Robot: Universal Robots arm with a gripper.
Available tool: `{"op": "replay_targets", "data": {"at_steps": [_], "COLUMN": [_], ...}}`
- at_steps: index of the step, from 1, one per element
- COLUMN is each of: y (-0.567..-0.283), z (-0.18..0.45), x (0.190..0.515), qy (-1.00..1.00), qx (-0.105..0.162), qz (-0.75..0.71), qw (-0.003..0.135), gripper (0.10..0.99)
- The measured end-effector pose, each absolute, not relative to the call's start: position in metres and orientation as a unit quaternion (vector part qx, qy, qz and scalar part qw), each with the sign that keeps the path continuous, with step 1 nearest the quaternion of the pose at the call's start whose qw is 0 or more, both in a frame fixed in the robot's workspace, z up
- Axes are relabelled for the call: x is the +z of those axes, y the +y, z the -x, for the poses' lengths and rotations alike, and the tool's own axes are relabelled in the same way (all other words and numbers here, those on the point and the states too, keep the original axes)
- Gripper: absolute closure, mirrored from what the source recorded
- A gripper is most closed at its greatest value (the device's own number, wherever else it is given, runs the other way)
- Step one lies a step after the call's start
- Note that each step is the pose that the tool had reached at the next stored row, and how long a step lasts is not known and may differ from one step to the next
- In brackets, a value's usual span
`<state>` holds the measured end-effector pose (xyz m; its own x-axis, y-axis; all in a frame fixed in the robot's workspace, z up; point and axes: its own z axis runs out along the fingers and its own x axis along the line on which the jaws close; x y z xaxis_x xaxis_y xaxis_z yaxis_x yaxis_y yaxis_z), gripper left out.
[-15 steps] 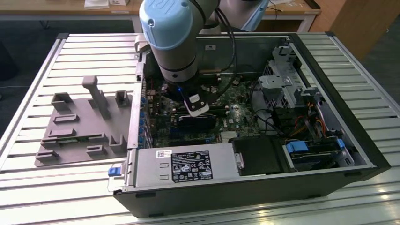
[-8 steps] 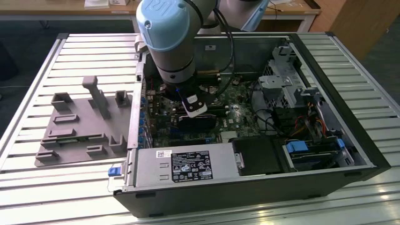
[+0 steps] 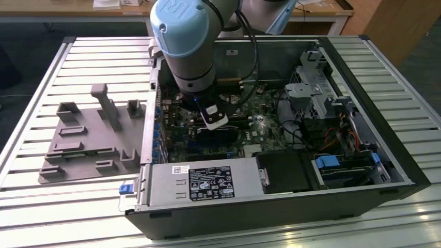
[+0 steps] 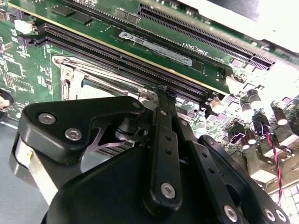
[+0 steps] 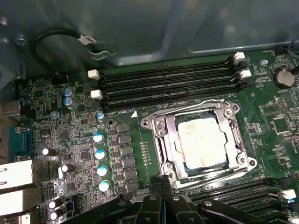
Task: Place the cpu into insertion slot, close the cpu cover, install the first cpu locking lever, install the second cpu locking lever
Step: 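Install the second cpu locking lever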
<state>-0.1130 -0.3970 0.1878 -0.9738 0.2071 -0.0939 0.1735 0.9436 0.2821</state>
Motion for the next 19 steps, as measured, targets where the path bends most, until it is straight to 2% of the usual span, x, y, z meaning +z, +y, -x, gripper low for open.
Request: {"op": "replay_targets", "data": {"at_steps": [19], "y": [-0.397], "z": [0.113], "x": [0.22], "qy": [0.984], "qx": [0.136], "qz": [-0.097], "qw": [0.061], "gripper": [0.984]}}
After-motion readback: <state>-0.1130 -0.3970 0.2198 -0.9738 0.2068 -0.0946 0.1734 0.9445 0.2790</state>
